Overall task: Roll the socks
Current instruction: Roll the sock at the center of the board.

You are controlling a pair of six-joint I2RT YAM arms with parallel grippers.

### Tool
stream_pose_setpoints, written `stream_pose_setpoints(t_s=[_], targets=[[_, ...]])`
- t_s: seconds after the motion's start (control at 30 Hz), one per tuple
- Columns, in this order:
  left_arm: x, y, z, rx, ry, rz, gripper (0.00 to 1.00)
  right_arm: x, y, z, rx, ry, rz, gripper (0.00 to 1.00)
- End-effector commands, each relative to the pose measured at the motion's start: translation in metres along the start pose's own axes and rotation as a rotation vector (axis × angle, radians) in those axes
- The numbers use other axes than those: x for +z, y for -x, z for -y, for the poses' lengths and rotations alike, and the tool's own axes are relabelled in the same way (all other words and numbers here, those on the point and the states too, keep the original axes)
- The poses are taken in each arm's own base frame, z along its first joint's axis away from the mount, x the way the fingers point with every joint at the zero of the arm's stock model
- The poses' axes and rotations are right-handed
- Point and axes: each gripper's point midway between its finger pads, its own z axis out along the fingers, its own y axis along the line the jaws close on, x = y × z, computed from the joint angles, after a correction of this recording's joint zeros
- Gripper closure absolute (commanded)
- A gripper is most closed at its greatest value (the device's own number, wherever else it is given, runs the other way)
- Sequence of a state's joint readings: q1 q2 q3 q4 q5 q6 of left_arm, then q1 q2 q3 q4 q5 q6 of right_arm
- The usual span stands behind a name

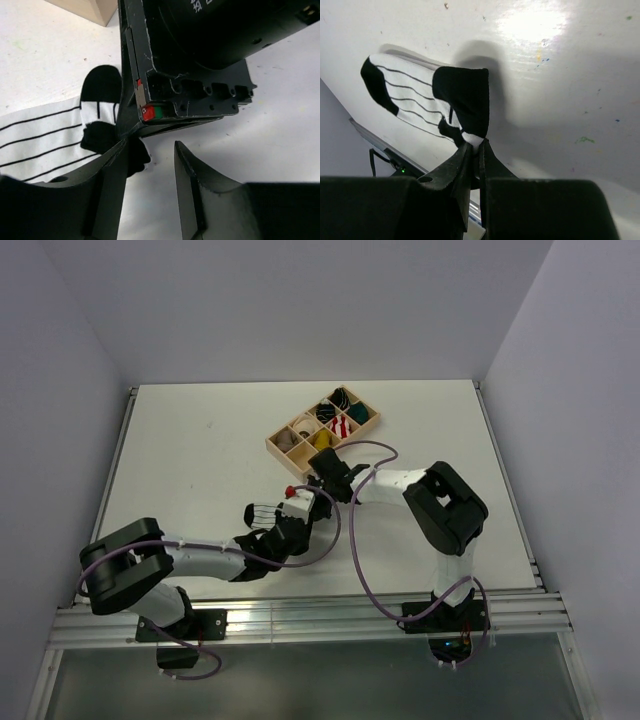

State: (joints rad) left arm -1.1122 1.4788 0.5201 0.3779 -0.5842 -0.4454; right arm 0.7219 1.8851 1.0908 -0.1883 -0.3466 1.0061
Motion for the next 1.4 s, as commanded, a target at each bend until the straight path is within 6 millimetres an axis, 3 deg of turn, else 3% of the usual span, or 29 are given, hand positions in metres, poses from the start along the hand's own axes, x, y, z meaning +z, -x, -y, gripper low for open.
stream_pose_setpoints(t_s=[0.0, 0.2, 0.37, 0.43, 0.57, 0.77, 0.9, 1.0, 1.17, 1.37], targets=[[0.005, 0.007, -0.009, 0.043, 0.101, 0.020, 0.54, -0.003, 0.003, -0.012, -0.004, 0.024, 0.002, 0.99], [0.005, -0.002, -0.027, 0.059, 0.221, -0.008, 0.56, -0.003, 0.001, -0.014, -0.005, 0.035, -0.005, 0.99], [0.009, -0.011, -0.030, 0.074, 0.260, -0.039, 0.59, -0.003, -0.001, -0.016, -0.008, 0.043, -0.018, 0.99], [0.009, -0.014, -0.032, 0.076, 0.275, -0.049, 0.65, -0.004, -0.001, -0.016, -0.012, 0.045, -0.015, 0.99], [0.011, -0.014, -0.030, 0.076, 0.274, -0.054, 1.00, -0.005, -0.002, -0.018, -0.018, 0.054, -0.020, 0.99], [0.006, -0.010, -0.024, 0.043, 0.220, -0.053, 1.00, -0.009, 0.001, -0.025, -0.014, 0.119, -0.004, 0.90], [-0.001, -0.008, -0.018, -0.028, 0.145, -0.067, 1.00, -0.024, 0.013, -0.039, -0.027, 0.199, 0.049, 0.71], [-0.004, -0.007, -0.017, -0.132, 0.066, -0.095, 1.00, -0.034, 0.023, -0.045, -0.052, 0.216, 0.102, 0.66], [-0.009, -0.008, -0.021, -0.333, -0.055, -0.148, 1.00, -0.047, 0.030, -0.051, -0.079, 0.254, 0.168, 0.64], [-0.013, -0.013, -0.031, -0.574, -0.130, -0.183, 1.00, -0.044, 0.033, -0.045, -0.101, 0.248, 0.197, 0.64]])
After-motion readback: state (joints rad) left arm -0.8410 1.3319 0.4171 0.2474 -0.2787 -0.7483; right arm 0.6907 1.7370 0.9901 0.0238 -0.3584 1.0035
